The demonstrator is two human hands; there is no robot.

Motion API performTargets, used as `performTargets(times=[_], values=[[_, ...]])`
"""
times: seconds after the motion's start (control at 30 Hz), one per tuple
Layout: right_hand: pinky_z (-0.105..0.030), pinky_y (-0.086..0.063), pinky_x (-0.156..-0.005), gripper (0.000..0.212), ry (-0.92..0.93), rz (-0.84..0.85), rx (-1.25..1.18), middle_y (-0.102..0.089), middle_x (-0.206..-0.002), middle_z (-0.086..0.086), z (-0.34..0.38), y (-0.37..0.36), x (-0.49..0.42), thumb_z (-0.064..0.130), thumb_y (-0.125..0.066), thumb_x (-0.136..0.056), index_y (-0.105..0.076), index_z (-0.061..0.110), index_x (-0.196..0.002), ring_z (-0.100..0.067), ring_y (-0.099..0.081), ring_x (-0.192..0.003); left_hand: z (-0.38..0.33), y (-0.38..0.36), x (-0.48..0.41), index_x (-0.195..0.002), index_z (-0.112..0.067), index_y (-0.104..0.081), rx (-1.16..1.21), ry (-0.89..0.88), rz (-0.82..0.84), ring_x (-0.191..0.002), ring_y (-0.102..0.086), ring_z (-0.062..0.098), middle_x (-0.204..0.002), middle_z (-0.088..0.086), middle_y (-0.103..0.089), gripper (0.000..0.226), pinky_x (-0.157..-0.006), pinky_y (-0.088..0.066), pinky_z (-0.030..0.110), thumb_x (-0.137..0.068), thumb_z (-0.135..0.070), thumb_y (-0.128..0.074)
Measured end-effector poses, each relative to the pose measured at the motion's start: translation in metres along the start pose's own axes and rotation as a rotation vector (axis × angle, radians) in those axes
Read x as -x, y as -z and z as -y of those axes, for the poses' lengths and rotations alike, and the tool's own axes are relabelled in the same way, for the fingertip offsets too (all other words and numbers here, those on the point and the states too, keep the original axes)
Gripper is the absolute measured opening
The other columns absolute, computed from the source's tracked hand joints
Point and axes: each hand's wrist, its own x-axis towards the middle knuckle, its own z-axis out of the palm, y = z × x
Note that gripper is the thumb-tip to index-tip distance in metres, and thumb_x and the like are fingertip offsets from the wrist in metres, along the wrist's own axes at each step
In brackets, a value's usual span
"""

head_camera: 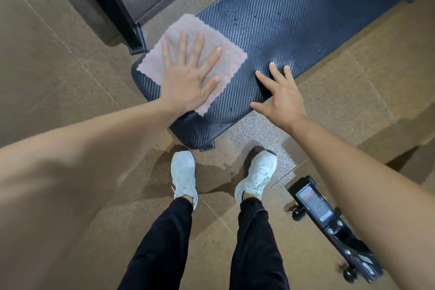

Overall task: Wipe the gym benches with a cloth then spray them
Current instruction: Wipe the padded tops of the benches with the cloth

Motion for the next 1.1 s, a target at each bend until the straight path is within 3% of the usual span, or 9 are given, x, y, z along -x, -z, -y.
performTargets(times=[0.1, 0.23, 0.43, 0.57, 0.73, 0.9, 1.1], values=[[-0.042, -0.019, -0.125, 0.063, 0.041, -0.023, -0.116, -0.034, -0.162, -0.001, -0.015, 0.010, 0.000, 0.032, -0.074, -0.089, -0.051, 0.026, -0.147, -0.028, -0.019, -0.153, -0.034, -0.009, 0.017, -0.163, -0.039, -0.013, -0.013, -0.058, 0.053, -0.157, 0.000, 0.045, -0.173, 0.012, -0.004, 0.065, -0.118, -0.006, 0.074, -0.103, -0.064, -0.020], [-0.038, -0.033, -0.118, 0.053, -0.014, -0.175, -0.212, -0.049, -0.150, -0.005, -0.031, 0.022, -0.005, 0.022, -0.069, -0.089, -0.058, 0.018, -0.140, -0.023, -0.042, -0.141, -0.074, -0.023, 0.047, -0.162, -0.036, -0.022, 0.014, -0.131, 0.070, -0.155, -0.005, 0.049, -0.171, 0.012, -0.012, 0.068, -0.115, -0.010, 0.076, -0.102, -0.067, -0.023], [-0.043, -0.026, -0.121, 0.068, -0.138, -0.283, -0.136, -0.027, -0.162, -0.012, -0.060, 0.033, -0.024, 0.034, -0.069, -0.089, -0.043, 0.015, -0.150, -0.034, -0.027, -0.147, -0.079, -0.021, 0.050, -0.162, -0.040, -0.019, -0.020, -0.146, 0.135, -0.156, 0.002, 0.047, -0.173, 0.005, -0.008, 0.065, -0.117, -0.006, 0.075, -0.104, -0.066, -0.020], [-0.044, -0.014, -0.126, 0.086, -0.169, -0.195, -0.046, -0.013, -0.168, -0.009, -0.078, 0.043, -0.037, 0.052, -0.068, -0.089, -0.027, 0.020, -0.158, -0.031, -0.009, -0.155, -0.070, -0.017, 0.026, -0.161, -0.047, -0.011, -0.021, -0.115, 0.146, -0.157, 0.006, 0.044, -0.173, 0.004, -0.001, 0.065, -0.117, -0.003, 0.075, -0.101, -0.071, -0.021], [-0.041, -0.015, -0.125, 0.090, -0.161, -0.155, -0.044, -0.014, -0.168, -0.007, -0.080, 0.048, -0.042, 0.057, -0.069, -0.086, -0.028, 0.023, -0.158, -0.029, -0.007, -0.155, -0.056, -0.009, -0.031, -0.162, -0.044, -0.008, -0.067, 0.007, 0.091, -0.157, -0.003, 0.043, -0.173, 0.007, -0.006, 0.067, -0.116, -0.009, 0.076, -0.101, -0.070, -0.017], [-0.041, -0.019, -0.124, 0.090, -0.151, -0.156, -0.017, -0.016, -0.167, -0.006, -0.081, 0.050, -0.045, 0.061, -0.068, -0.085, -0.030, 0.023, -0.157, -0.027, -0.008, -0.154, -0.048, 0.003, -0.105, -0.161, -0.047, -0.002, -0.018, 0.153, 0.078, -0.157, 0.006, 0.041, -0.173, 0.005, 0.003, 0.067, -0.116, 0.001, 0.077, -0.100, -0.071, -0.014], [-0.043, -0.023, -0.123, 0.090, -0.073, -0.173, -0.053, -0.023, -0.164, -0.008, -0.095, 0.048, -0.047, 0.061, -0.071, -0.082, -0.036, 0.022, -0.155, -0.030, -0.014, -0.151, -0.067, 0.006, -0.137, -0.162, -0.043, -0.004, -0.031, 0.230, 0.046, -0.157, 0.003, 0.045, -0.173, 0.008, -0.001, 0.065, -0.118, -0.002, 0.075, -0.102, -0.067, -0.010]])
